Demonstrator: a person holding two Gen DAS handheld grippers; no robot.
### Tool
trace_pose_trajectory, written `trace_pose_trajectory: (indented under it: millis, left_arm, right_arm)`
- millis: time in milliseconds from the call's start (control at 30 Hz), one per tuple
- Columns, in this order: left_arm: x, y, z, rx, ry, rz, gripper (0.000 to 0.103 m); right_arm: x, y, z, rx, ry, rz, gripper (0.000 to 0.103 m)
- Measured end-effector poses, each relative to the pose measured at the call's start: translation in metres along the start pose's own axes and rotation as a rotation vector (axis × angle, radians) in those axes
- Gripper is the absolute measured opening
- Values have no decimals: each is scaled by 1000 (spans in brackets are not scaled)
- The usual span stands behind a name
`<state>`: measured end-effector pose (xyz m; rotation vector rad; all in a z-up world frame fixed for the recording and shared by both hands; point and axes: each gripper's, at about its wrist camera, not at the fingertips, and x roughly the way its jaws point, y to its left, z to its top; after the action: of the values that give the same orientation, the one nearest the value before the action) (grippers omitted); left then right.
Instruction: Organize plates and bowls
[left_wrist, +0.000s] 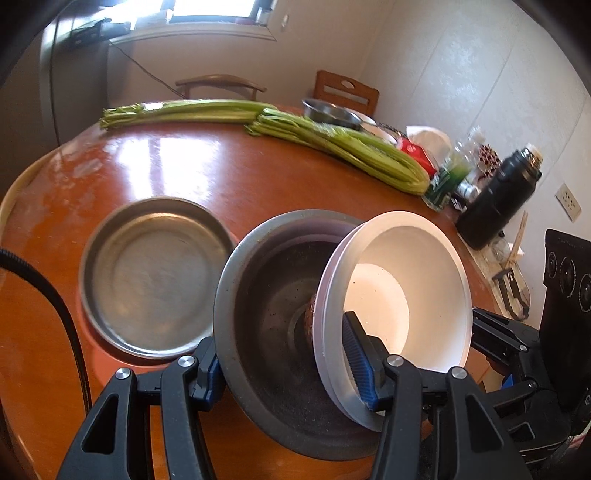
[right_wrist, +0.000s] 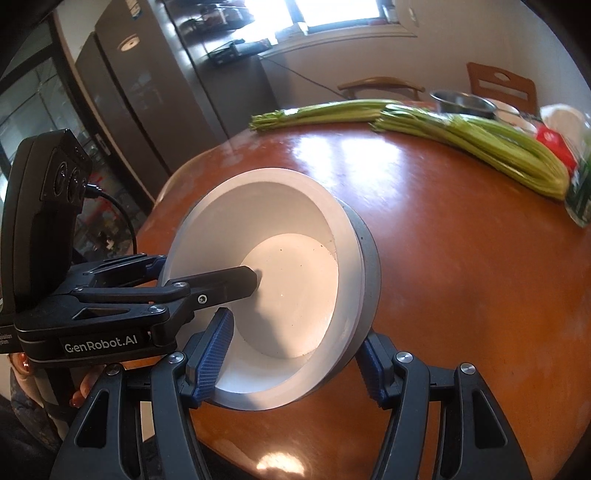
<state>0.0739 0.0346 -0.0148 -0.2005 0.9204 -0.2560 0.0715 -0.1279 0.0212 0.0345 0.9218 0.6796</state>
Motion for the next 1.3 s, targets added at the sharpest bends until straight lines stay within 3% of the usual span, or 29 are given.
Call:
trace_pose_trajectory:
  millis: [800,1300]
  left_arm:
    - [-61,87,29,-91,-120,88,56]
    - [-32,120,30,-148,-81,69,56]
  right_arm:
    - [47,78,71,-159,-11,82,66]
    - [82,81,75,-145,53,68,66]
